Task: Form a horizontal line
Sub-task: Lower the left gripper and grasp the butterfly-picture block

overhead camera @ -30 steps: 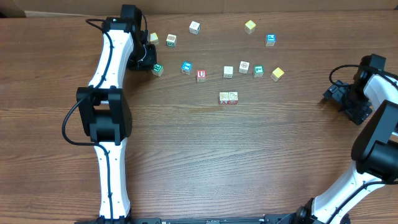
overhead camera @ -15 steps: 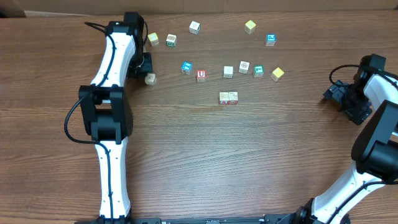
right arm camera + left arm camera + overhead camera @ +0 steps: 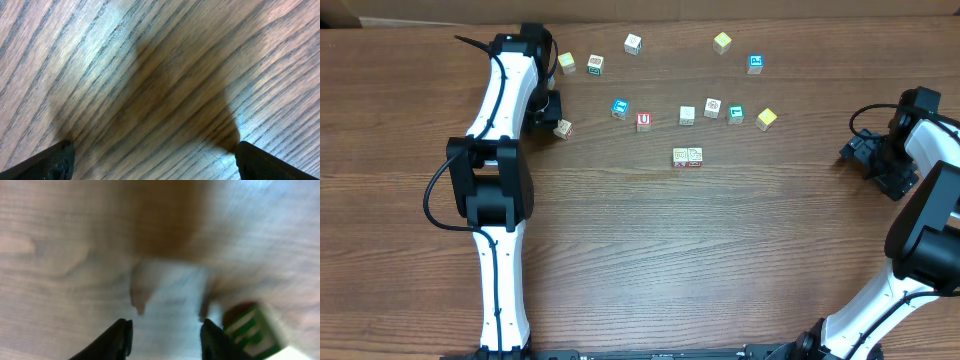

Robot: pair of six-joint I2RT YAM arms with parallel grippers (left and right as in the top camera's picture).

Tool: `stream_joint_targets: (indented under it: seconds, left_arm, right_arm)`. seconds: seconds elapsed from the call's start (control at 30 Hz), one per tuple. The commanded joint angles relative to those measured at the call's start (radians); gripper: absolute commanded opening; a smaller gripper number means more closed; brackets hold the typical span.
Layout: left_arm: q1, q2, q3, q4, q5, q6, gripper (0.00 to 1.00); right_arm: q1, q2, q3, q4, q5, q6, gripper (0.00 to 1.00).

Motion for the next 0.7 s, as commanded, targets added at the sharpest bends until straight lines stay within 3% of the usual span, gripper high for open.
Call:
stream_joint_targets:
  seconds: [0.0, 0.17, 0.37, 0.67]
  left_arm:
    - [0.0, 0.012, 0.045, -0.062, -0.04, 0.075, 0.51]
    - [0.0, 0.012, 0.055, -0.146, -0.017, 0.138, 0.65]
    - [0.0, 0.012, 0.055, -0.133, 0.198, 0.229, 0.72]
    - [-0.019, 0.012, 0.054, -0.049, 0.203, 0.229, 0.73]
  right_arm:
    - [-0.006, 0.011, -0.009, 0.0, 0.026, 0.001, 1.0]
    - [-0.006, 0.011, -0.01, 0.0, 0.026, 0.0, 1.0]
    - [-0.006, 0.011, -0.01, 0.0, 0.026, 0.0, 1.0]
    - [-0.006, 0.011, -0.009, 0.0, 0.026, 0.0, 1.0]
